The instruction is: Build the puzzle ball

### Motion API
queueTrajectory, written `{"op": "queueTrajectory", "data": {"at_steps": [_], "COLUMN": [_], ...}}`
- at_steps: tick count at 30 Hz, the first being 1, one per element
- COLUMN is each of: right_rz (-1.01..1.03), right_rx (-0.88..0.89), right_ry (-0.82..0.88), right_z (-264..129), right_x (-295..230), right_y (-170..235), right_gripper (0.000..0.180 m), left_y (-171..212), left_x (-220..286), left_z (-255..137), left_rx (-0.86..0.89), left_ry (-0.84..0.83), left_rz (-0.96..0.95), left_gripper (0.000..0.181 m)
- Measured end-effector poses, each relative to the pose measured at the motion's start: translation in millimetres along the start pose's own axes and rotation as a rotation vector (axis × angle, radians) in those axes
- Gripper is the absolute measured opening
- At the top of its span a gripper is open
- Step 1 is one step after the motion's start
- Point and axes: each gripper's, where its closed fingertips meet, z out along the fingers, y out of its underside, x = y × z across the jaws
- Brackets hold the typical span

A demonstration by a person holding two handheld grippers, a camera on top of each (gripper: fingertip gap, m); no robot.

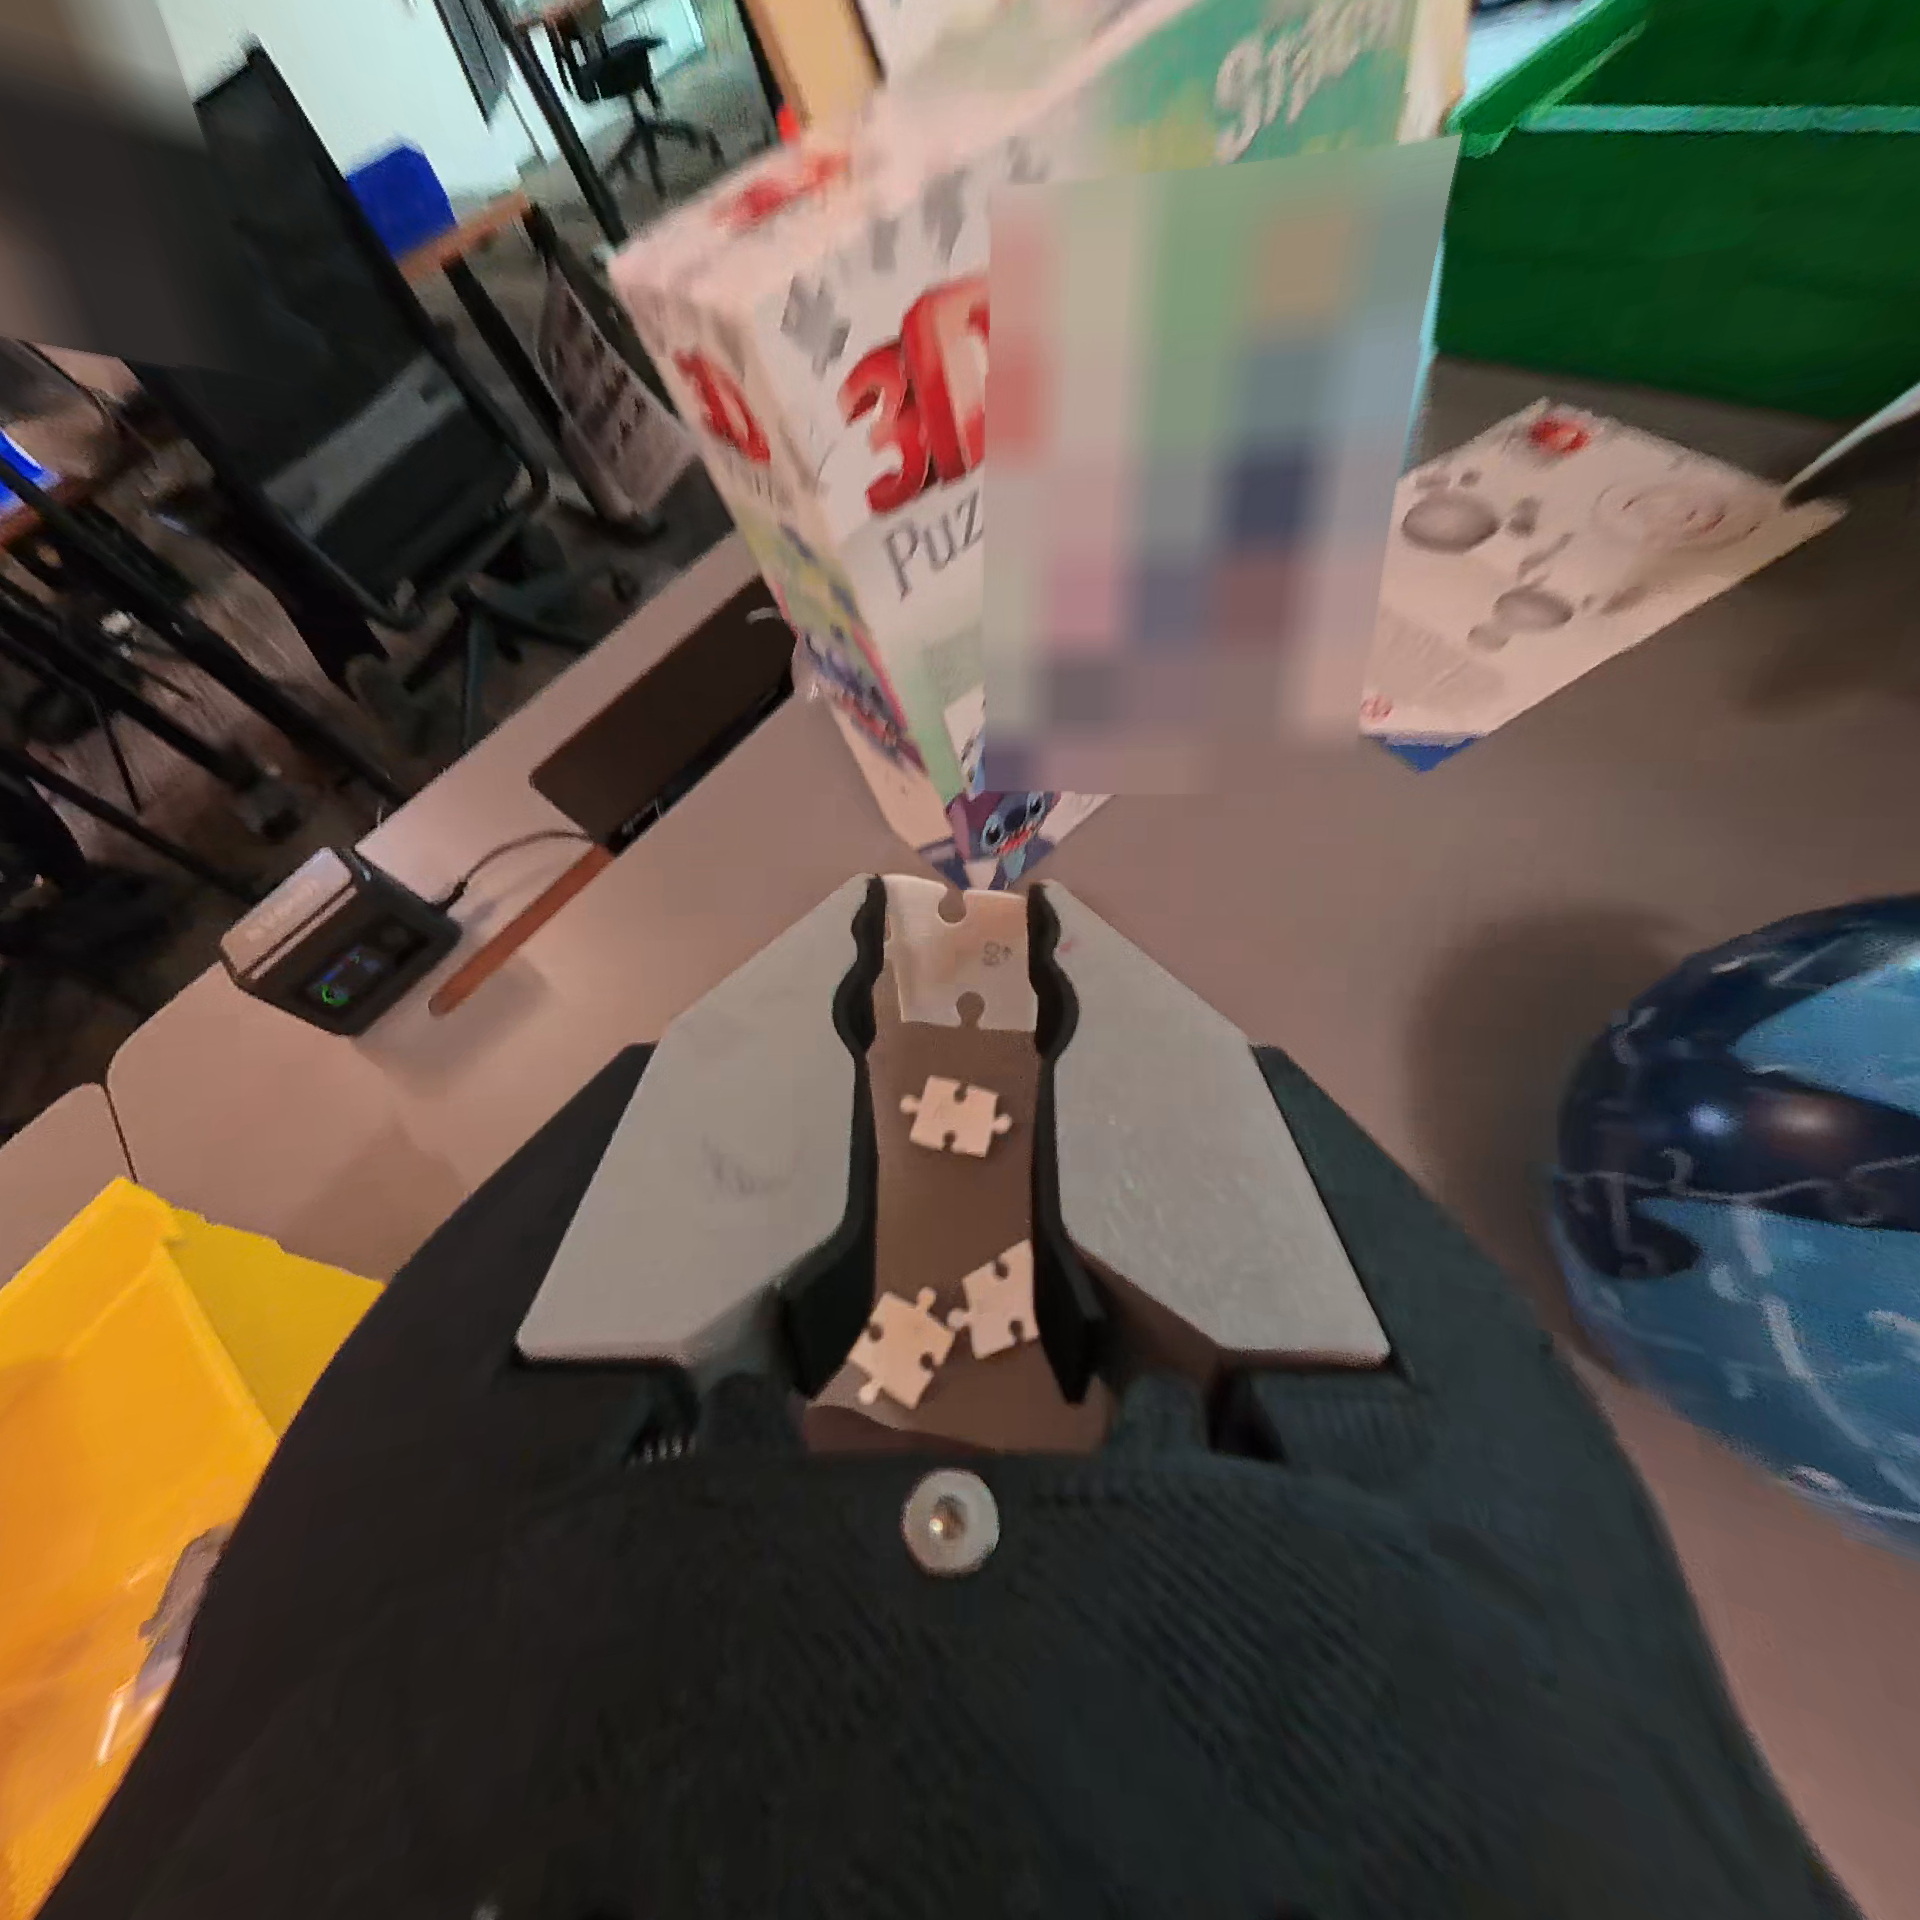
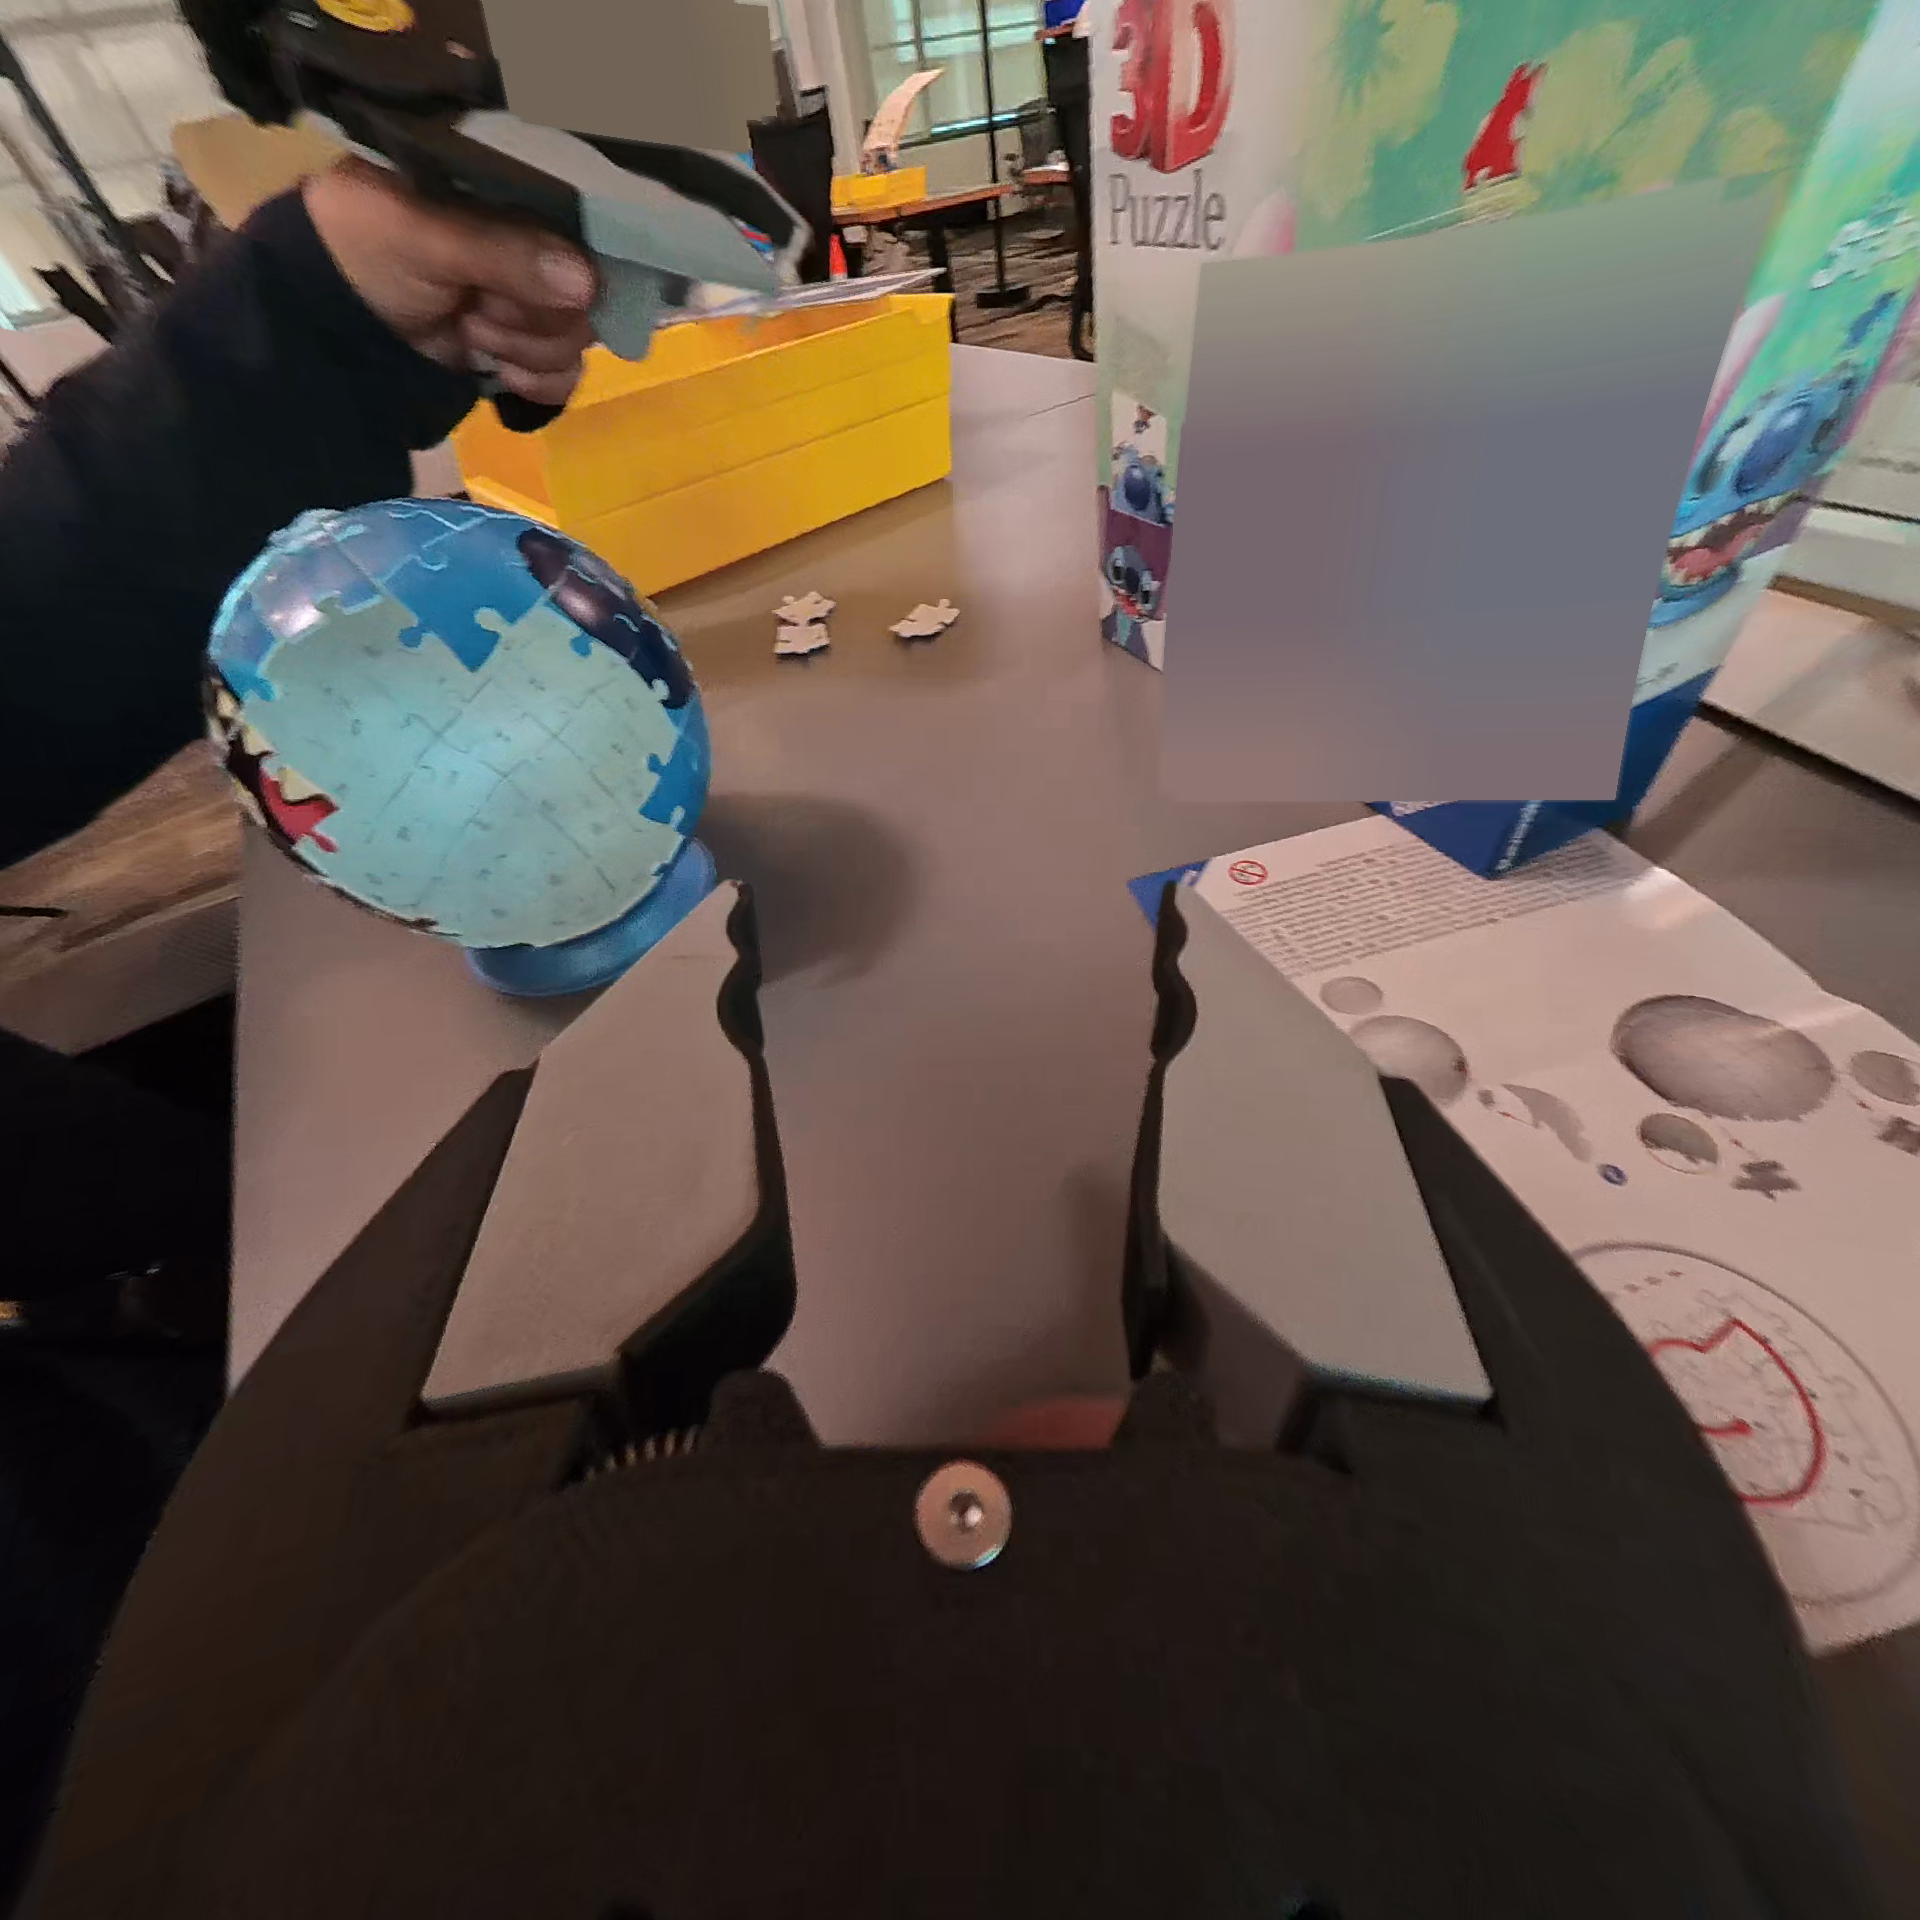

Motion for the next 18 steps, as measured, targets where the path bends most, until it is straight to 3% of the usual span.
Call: {"op": "queueTrajectory", "data": {"at_steps": [10, 18], "right_rz": [-0.014, -0.124], "right_rx": [-0.037, -0.137], "right_ry": [0.145, 0.224], "right_z": [-7, -2], "right_x": [22, 27], "right_y": [8, 22], "right_gripper": [0.072, 0.073], "left_y": [-42, -27], "left_x": [65, 109], "left_z": [-70, -97], "left_rx": [0.365, 0.406], "left_ry": [-0.064, -0.084], "left_rz": [-0.037, -0.024], "left_gripper": [0.025, 0.025]}}
